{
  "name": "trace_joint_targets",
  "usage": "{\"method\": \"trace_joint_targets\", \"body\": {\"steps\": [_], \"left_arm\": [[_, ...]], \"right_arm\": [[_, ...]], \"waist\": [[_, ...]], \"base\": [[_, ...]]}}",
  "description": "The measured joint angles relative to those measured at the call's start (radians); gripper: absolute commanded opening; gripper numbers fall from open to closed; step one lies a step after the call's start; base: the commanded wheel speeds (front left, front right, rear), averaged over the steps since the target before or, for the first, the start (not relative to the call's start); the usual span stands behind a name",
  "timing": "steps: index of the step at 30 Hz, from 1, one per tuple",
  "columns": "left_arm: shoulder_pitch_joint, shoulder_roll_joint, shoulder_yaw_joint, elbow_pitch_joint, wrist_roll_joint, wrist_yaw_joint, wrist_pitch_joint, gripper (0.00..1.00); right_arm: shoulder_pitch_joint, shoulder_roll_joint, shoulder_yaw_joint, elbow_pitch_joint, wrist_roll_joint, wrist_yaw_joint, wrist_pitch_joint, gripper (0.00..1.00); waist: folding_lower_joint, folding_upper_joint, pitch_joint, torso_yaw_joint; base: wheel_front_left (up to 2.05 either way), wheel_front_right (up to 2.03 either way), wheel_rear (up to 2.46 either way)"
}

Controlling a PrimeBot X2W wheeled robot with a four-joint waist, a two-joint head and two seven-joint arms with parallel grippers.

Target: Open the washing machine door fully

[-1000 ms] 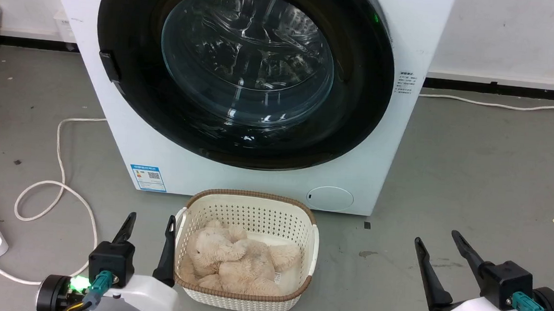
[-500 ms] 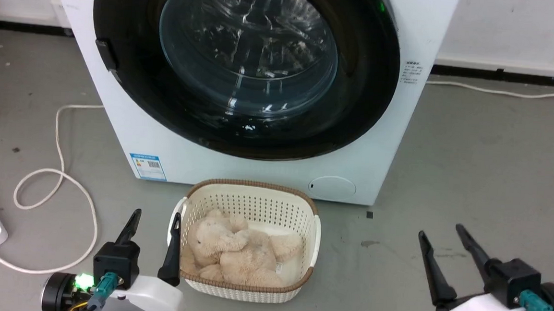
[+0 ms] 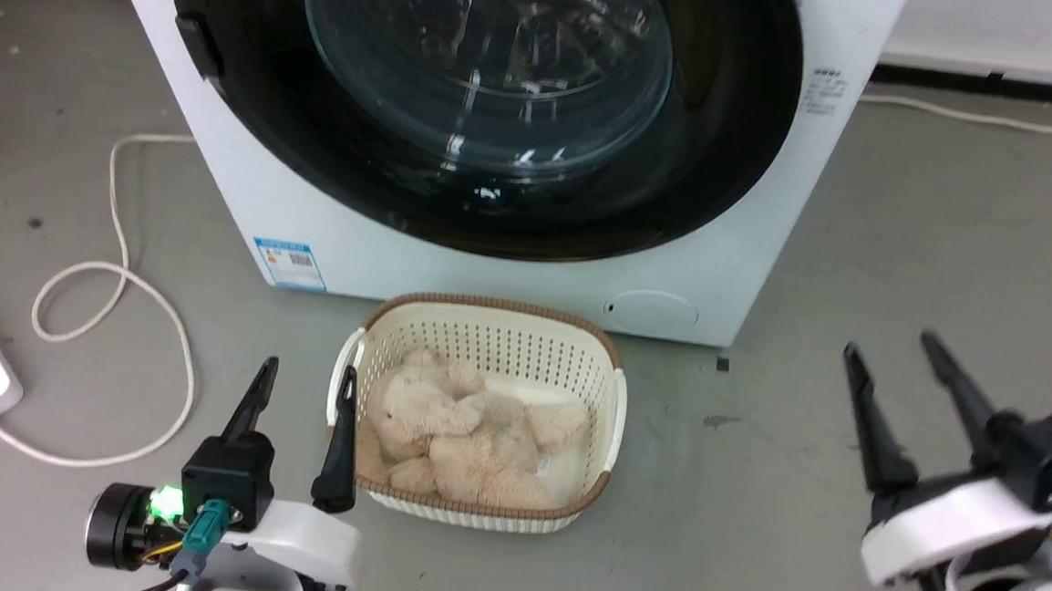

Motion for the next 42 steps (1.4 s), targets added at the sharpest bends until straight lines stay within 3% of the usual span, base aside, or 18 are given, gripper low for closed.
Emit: {"method": "trace_joint_targets", "body": {"steps": [5,7,8,26,42], "left_arm": [[-0.013,0.0,-0.008,-0.008,0.0,0.008,-0.011,1.0],[-0.019,0.0,-0.012,-0.01,0.0,0.009,-0.015,1.0],[-0.022,0.0,-0.014,-0.011,0.0,0.011,-0.016,1.0],[-0.066,0.006,-0.058,-0.033,0.0,0.035,-0.058,1.0],[-0.106,0.008,-0.097,-0.054,-0.001,0.053,-0.093,1.0]], "right_arm": [[-0.063,-0.027,-0.008,-0.001,0.034,0.0,0.017,1.0],[-0.089,-0.036,-0.011,0.001,0.049,0.0,0.022,0.05],[-0.103,-0.039,-0.013,0.004,0.058,0.0,0.026,0.0],[-0.456,-0.052,-0.139,0.232,0.277,0.0,0.138,0.0],[-0.756,-0.062,-0.241,0.485,0.508,0.0,0.397,0.0]], "waist": [[0.0,0.0,0.033,0.01],[0.0001,0.0,0.044,0.013],[0.0,0.0,0.049,0.015],[0.0,0.0,0.141,0.056],[0.0,0.0,0.227,0.096]], "base": [[0.0,0.0,0.0],[0.0,0.0,0.0],[0.0,0.0,0.0],[0.0,0.0,0.0],[0.0,0.0,0.0]]}}
